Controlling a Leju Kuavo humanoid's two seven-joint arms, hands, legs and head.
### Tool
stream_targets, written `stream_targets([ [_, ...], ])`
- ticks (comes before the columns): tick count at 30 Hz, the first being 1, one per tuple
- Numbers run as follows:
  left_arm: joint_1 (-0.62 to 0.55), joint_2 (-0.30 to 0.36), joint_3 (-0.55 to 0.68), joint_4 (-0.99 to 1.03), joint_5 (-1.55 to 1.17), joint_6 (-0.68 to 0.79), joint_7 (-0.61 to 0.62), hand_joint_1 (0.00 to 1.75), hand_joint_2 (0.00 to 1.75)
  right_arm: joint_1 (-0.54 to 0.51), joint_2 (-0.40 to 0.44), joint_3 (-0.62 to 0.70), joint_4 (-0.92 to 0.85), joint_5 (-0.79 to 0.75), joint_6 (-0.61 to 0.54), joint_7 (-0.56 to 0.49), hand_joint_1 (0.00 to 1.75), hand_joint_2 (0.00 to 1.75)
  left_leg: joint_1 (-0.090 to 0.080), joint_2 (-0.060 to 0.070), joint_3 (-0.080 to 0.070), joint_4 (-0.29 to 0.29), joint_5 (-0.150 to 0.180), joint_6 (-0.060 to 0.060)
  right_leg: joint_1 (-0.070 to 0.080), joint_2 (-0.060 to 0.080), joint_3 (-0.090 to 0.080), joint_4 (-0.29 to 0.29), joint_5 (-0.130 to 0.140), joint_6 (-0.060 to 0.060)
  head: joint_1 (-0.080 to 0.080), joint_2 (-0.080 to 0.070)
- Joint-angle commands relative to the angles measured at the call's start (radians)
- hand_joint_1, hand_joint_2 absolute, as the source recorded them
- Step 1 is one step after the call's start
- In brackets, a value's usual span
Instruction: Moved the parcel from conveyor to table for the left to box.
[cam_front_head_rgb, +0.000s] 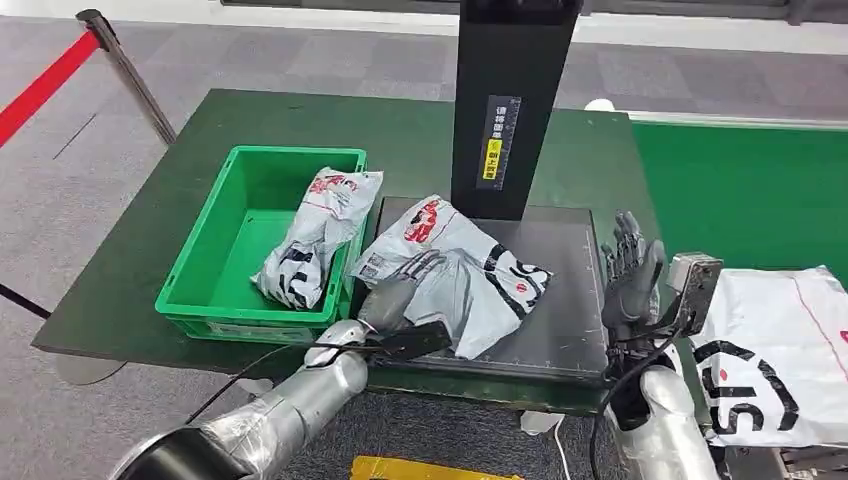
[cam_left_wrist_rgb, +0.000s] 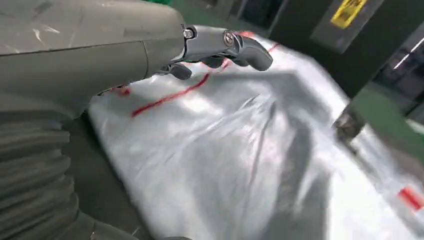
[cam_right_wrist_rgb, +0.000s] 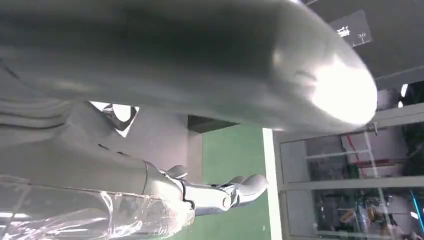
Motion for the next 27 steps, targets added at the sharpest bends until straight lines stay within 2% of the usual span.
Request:
stream_targets([
  [1, 0.039, 0.023, 0.029, 0.065, -0.019, -0.032, 0.026, 0.00, 1.75, 0.015, -0.008, 0.028, 0.013, -0.004, -0.002, 0.004, 0.00, 0.00, 0.002, 0.003, 0.006, -0.003, -0.001, -0.001, 0.002, 0.002, 0.006, -0.005, 0.000, -0.002, 0.000, 0.000],
  [3, 0.039, 0.023, 0.029, 0.065, -0.019, -0.032, 0.026, 0.00, 1.75, 0.015, -0.008, 0.028, 0.013, -0.004, -0.002, 0.004, 0.00, 0.00, 0.000, 0.002, 0.002, -0.001, -0.001, 0.000, 0.000, 0.001, 0.002, -0.001, 0.000, 0.000, 0.000, 0.000],
  [10, 0.042, 0.044, 0.013, 0.078, -0.045, -0.063, 0.077, 0.00, 1.75, 0.024, 0.004, 0.033, -0.011, 0.011, 0.005, -0.002, 0.00, 0.00, 0.000, 0.003, 0.004, -0.002, -0.001, 0.000, 0.000, 0.002, 0.003, -0.002, 0.000, -0.001, 0.000, 0.000],
  [27, 0.034, 0.055, 0.060, 0.078, -0.017, -0.074, 0.087, 0.00, 1.75, 0.021, 0.024, 0.021, -0.011, 0.028, 0.034, 0.000, 0.00, 0.00, 0.001, 0.003, 0.007, -0.001, 0.000, 0.000, 0.001, 0.002, 0.007, -0.001, 0.001, -0.001, 0.000, 0.000],
])
